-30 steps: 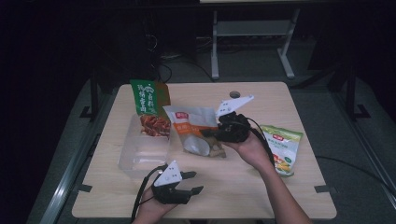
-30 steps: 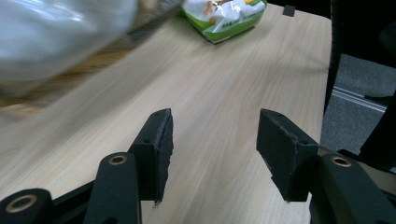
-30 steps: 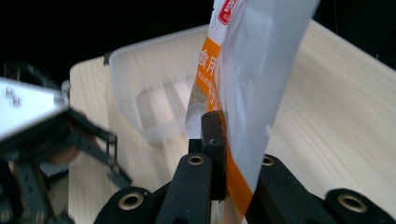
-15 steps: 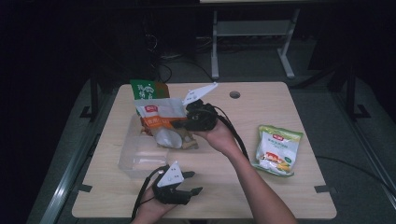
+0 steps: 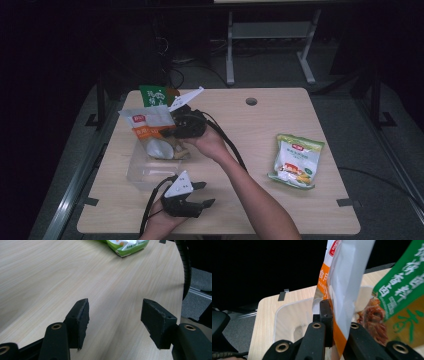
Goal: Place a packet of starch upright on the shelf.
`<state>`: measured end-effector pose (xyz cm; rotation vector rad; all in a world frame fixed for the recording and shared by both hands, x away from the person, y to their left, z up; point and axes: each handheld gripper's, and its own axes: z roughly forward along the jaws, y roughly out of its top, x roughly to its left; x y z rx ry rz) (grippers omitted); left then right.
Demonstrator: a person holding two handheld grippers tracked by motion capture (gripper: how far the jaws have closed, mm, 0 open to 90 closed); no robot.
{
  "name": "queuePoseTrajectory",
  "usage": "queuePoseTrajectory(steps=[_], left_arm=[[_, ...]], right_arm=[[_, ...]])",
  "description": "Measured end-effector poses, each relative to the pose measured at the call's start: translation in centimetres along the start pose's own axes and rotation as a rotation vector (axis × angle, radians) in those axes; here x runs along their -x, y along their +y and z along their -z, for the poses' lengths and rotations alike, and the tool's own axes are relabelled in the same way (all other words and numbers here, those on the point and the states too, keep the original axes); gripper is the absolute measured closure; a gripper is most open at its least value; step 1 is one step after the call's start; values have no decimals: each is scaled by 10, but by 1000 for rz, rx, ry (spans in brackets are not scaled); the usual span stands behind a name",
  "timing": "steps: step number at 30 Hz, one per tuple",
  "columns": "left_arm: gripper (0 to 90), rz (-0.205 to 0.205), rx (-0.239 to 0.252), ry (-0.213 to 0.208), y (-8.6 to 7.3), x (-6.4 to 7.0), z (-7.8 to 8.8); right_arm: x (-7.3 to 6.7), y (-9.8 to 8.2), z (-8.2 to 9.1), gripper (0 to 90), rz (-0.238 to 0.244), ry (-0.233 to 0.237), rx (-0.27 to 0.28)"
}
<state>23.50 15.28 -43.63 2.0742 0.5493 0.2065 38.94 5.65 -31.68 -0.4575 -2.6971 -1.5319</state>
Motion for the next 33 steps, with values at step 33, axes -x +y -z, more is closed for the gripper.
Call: queuePoseTrajectory(steps=[33], left_arm=[[390, -12, -14, 13, -1, -1, -1]], right_arm=[[17, -22, -50, 819, -52, 37, -102]])
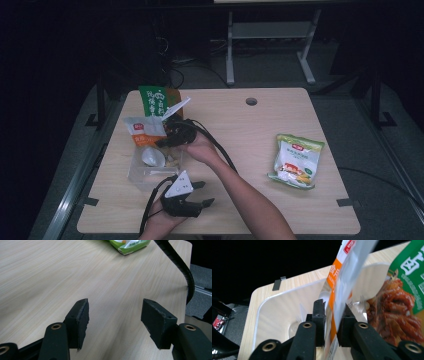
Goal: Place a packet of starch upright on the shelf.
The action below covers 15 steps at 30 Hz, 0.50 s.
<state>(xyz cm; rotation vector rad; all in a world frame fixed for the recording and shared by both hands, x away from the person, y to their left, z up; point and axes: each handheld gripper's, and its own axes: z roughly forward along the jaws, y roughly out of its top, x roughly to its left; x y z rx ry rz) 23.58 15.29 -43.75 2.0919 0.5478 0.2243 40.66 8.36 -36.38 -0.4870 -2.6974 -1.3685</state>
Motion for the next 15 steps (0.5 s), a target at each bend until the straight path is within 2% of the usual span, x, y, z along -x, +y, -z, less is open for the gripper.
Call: queuePoseTrajectory(steps=[4, 7, 15], left_arm=[[390, 0, -3, -1, 0, 1, -1], [390, 3, -4, -3, 0, 1, -2], [390, -5, -7, -1, 0, 0, -2]], right_arm=[[-1, -4, 2, 886, 2, -8, -21], [-1, -8, 2, 892, 21, -11, -24], [2, -20, 1, 895, 0, 2, -40]])
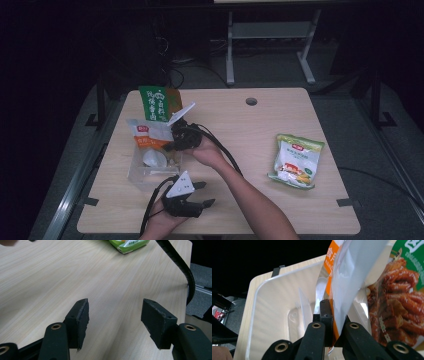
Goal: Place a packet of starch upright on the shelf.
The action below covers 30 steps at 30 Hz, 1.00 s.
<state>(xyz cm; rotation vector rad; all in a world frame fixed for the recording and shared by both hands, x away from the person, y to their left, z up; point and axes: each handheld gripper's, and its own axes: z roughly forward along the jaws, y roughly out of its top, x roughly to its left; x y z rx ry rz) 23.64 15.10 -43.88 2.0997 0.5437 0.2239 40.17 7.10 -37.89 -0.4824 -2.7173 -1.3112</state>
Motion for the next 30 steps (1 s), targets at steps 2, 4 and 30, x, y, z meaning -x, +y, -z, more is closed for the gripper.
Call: queuePoseTrajectory(steps=[2, 4, 30], left_arm=[[390, -2, -1, -1, 0, 0, 0], [390, -1, 1, -1, 0, 0, -1], [363, 22, -11, 10, -1, -5, -2]], right_arm=[[2, -3, 0, 895, 2, -5, -5], [4, -6, -1, 894, 4, -9, -8], [6, -13, 37, 661, -32, -23, 13]])
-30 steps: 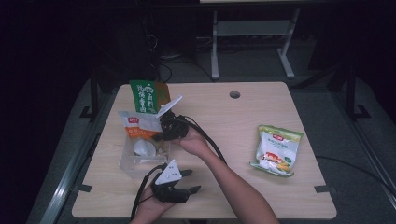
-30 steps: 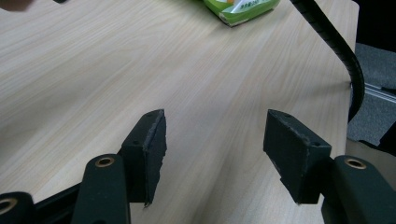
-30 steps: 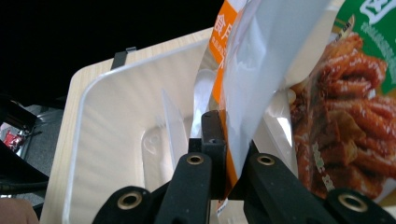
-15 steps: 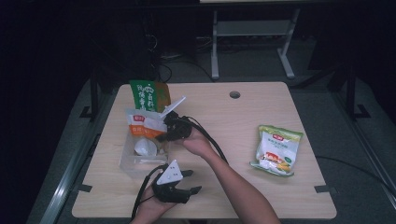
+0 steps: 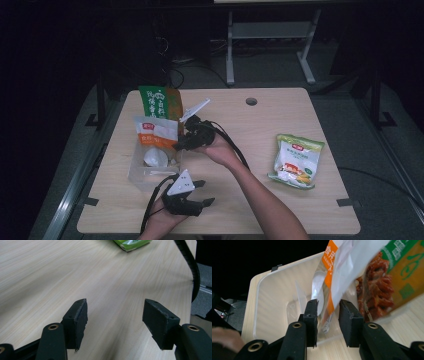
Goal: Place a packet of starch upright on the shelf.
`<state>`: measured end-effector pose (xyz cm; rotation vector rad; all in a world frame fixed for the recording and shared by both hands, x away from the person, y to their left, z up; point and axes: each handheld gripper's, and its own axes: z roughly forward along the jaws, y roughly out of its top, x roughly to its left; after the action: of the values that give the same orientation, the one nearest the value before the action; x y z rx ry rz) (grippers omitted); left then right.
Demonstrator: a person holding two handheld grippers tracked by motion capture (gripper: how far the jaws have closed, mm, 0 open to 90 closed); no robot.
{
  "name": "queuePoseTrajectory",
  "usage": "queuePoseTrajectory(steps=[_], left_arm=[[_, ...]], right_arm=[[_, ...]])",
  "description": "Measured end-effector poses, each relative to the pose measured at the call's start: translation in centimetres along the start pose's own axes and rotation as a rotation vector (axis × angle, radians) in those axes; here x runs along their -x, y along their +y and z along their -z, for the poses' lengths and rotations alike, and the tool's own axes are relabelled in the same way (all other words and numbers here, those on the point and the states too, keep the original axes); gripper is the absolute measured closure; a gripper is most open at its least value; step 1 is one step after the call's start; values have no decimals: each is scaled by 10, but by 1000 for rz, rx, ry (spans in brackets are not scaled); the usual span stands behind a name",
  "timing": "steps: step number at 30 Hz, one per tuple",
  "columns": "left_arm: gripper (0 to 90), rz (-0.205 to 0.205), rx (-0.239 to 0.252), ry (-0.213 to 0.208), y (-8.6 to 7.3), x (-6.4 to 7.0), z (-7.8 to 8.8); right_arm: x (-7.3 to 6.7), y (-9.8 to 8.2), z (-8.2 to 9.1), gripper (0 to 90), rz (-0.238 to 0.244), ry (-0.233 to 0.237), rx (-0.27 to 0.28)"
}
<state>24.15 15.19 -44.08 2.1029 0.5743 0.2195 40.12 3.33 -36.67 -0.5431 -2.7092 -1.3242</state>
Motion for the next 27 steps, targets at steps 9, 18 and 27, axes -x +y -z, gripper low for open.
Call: queuePoseTrajectory(steps=[9, 18, 27], left_arm=[[355, -15, -10, 3, 0, 0, -2], [354, -24, -17, 1, 1, 3, -6], [350, -11, -11, 1, 1, 2, -8]], right_arm=[[5, -19, 30, 579, -37, -11, 9], [11, -44, 63, 518, -88, -47, 13], [14, -72, 96, 457, -132, -103, 26]])
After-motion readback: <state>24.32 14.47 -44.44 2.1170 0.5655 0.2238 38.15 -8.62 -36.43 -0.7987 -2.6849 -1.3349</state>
